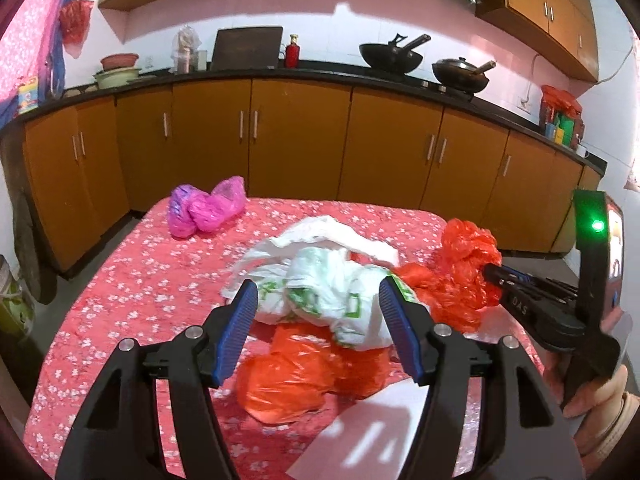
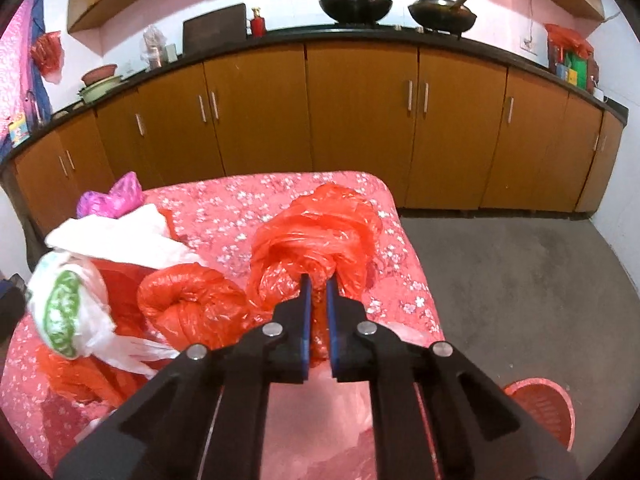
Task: Collect trash
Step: 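Grasp the white-green bag with the left tool while the right tool grasps a red bag, then carry both bags to the orange basket and open both tools over it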
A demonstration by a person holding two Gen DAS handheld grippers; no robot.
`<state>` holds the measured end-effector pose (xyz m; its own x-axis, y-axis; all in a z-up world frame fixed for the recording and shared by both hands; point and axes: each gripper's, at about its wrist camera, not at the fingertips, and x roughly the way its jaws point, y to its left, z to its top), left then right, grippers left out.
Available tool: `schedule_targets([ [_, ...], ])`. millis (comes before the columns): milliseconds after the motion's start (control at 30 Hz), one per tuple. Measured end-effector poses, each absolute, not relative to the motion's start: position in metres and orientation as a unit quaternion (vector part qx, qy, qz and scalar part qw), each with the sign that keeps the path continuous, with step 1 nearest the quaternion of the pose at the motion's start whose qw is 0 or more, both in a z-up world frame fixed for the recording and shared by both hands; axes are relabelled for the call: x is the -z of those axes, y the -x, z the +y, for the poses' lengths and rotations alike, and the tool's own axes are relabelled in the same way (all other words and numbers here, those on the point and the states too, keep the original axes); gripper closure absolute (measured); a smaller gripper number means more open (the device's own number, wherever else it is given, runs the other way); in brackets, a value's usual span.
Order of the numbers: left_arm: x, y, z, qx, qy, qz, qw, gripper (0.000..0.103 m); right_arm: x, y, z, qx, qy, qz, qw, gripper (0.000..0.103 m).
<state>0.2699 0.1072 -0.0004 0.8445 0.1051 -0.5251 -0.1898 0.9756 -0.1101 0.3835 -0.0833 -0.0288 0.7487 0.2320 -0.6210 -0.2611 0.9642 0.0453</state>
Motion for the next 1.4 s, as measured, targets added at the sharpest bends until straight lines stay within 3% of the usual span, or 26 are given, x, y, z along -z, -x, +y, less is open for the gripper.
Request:
schedule_targets([
  [467,0.016,-0.294,0.092,-0.092,0.077,0.319,0.940,0.043,0.032,-0.369,-0.084,-0.141,0.027,0.331,0.933,0.095],
  [800,0.026,-0.296,0.103,-0.092,0.091,0.345,0.930,0.075,0.032,-0.366,-0.085,-0.138,0.027,0.333,0.932,0.095],
  [833,0.025,-0.294,0.104,-0.088,0.091,0.341,0.931,0.087,0.031,-0.366,-0.085,-0.137,0.027,0.332,0.933,0.095],
  [1400,-0.020,-0.240,0.131,-0.070,0.091,0.292,0.950,0.089,-0.011,-0.334,-0.101,-0.162,-0.004,0.296,0.941,0.095],
])
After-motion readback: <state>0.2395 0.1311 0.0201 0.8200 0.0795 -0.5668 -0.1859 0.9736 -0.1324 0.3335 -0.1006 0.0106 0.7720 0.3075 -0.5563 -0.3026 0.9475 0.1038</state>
